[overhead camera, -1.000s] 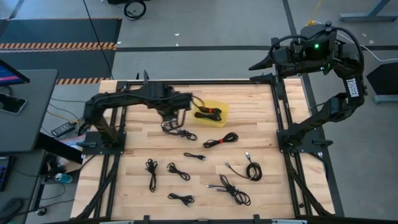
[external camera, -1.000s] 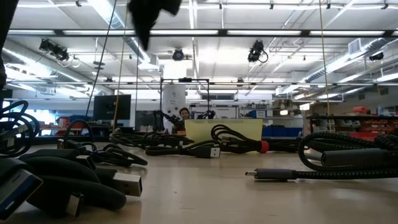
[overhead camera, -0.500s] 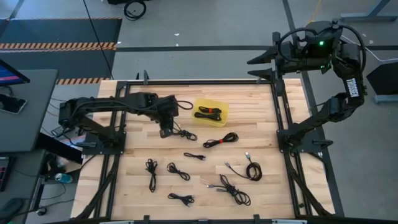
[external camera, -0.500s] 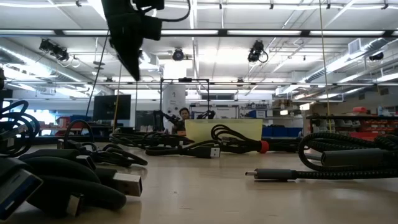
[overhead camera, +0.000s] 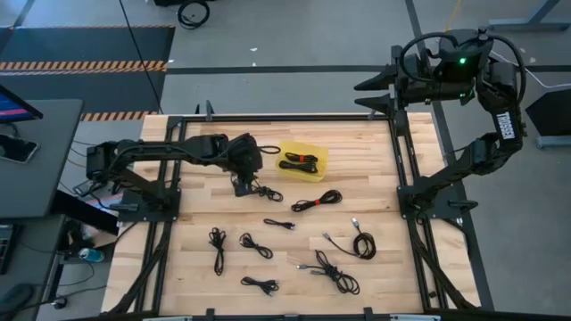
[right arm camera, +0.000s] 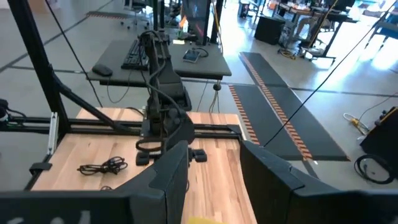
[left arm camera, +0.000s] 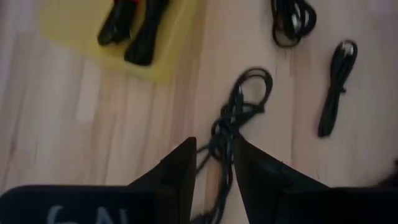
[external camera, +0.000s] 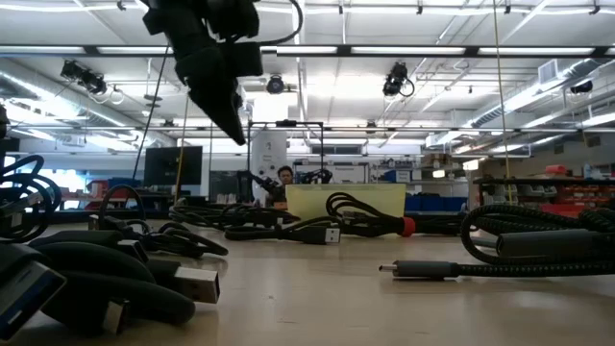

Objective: Pick and place USB-C Cables
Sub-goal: Put the black charger cable into the yellow bin

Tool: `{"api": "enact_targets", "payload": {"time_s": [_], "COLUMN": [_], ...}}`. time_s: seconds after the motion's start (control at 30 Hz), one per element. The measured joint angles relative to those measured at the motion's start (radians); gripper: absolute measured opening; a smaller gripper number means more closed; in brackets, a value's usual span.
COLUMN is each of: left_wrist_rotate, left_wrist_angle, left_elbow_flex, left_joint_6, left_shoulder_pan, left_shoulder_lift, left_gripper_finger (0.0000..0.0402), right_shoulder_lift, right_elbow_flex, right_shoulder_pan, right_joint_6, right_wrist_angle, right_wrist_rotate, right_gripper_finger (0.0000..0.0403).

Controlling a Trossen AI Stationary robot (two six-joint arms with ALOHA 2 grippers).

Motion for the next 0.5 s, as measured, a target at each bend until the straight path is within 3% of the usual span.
{"api": "enact_targets", "payload": {"time_s": [0.17,0.5], "left_wrist_rotate": [0.02,-0.009], "left_wrist_angle": [0.132,0.102], "left_elbow_flex": [0.003,0.003], "left_joint_6": [-0.007,0.034], "left_shoulder_pan": [0.0,0.0], "left_shoulder_lift": [0.0,0.0], "left_gripper_finger": [0.0114,0.0131], "right_shoulder_lift": [0.0,0.0], "right_elbow_flex": [0.0,0.0], "right_shoulder_pan": [0.0,0.0], "right_joint_6": [0.0,0.003], "right_wrist_angle": [0.025,0.023], "right_wrist_rotate": [0.0,0.0], "right_gripper_finger": [0.0152,0.0152]}}
